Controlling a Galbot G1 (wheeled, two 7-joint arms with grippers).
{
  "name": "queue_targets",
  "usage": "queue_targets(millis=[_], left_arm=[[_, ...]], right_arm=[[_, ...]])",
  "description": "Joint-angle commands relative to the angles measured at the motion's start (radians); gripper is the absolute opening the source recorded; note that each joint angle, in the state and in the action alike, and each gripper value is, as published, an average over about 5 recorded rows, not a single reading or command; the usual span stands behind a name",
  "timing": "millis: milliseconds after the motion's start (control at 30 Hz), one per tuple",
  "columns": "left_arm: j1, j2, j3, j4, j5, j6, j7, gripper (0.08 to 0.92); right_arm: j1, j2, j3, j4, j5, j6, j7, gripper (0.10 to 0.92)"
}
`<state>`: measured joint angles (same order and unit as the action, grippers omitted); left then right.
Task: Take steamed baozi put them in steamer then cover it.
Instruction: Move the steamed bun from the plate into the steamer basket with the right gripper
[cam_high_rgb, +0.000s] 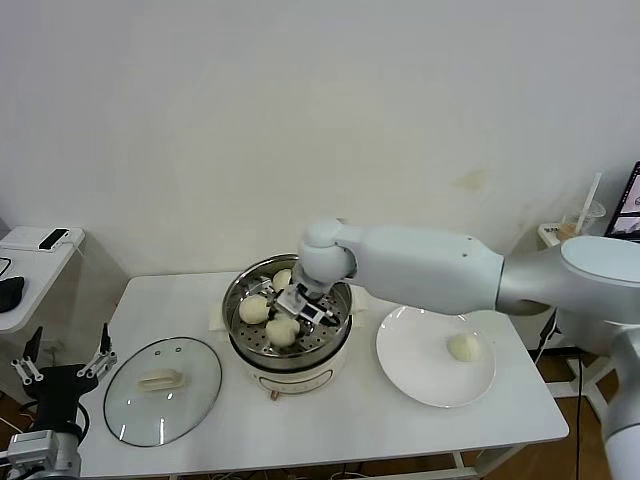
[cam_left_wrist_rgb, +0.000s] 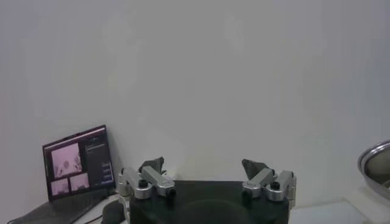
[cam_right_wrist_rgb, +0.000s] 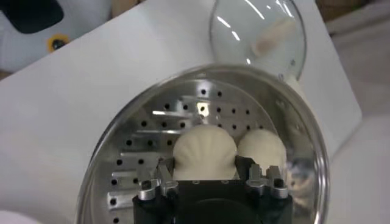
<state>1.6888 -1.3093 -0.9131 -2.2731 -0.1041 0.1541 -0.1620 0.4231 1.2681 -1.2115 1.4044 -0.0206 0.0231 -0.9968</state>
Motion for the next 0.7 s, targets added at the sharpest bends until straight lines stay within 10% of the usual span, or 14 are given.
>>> queue_targets(millis=[33, 433, 700], left_arm=[[-0.001, 0.002, -0.003, 0.000, -0.003, 0.000, 0.000, 0.823], [-0.005, 0.005, -0.004, 0.000, -0.006, 0.000, 0.000, 0.823], [-0.010, 0.013, -0.004, 0.003, -0.007, 0.001, 0.001, 0.823]], right_arm=[[-0.008, 0.023, -0.017, -0.001, -0.036, 0.066, 0.007, 0.630], [0.065, -0.032, -0.006, 0.028, 0.010, 0.059, -0.033, 0.815], [0.139, -0.159, 0.084, 0.026, 0.115, -0.220, -0.055, 0.823]])
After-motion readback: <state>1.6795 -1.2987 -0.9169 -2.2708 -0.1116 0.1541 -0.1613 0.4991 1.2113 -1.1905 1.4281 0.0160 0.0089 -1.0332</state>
